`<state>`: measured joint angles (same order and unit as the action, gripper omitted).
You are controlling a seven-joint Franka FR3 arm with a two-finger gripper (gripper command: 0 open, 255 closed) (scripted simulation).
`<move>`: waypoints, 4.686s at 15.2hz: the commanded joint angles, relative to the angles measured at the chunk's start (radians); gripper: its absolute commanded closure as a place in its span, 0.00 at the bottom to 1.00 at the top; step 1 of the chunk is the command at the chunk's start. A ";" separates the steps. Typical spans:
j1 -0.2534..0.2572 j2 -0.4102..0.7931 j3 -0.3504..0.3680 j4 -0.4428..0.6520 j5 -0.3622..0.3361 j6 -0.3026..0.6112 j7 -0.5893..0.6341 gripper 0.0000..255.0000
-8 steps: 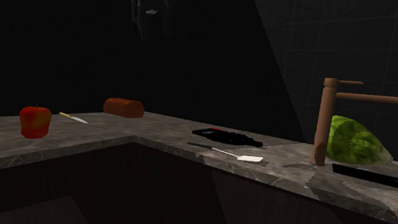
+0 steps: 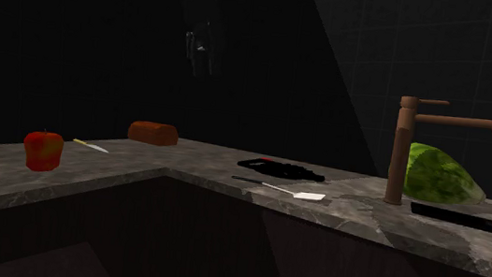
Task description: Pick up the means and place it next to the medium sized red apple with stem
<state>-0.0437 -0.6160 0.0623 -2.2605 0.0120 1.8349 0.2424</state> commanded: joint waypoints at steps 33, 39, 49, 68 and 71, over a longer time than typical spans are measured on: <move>-0.119 1.053 0.064 0.552 0.000 0.289 1.052 0.00; -0.119 1.053 0.064 0.552 0.001 0.289 1.052 0.00; -0.119 1.052 0.064 0.552 0.001 0.288 1.052 1.00; -0.121 0.976 0.068 0.672 0.007 0.092 1.057 1.00; -0.121 0.968 0.068 0.702 0.008 0.055 1.058 1.00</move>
<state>-0.1656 0.3571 0.1302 -1.5647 0.0197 1.9014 1.2989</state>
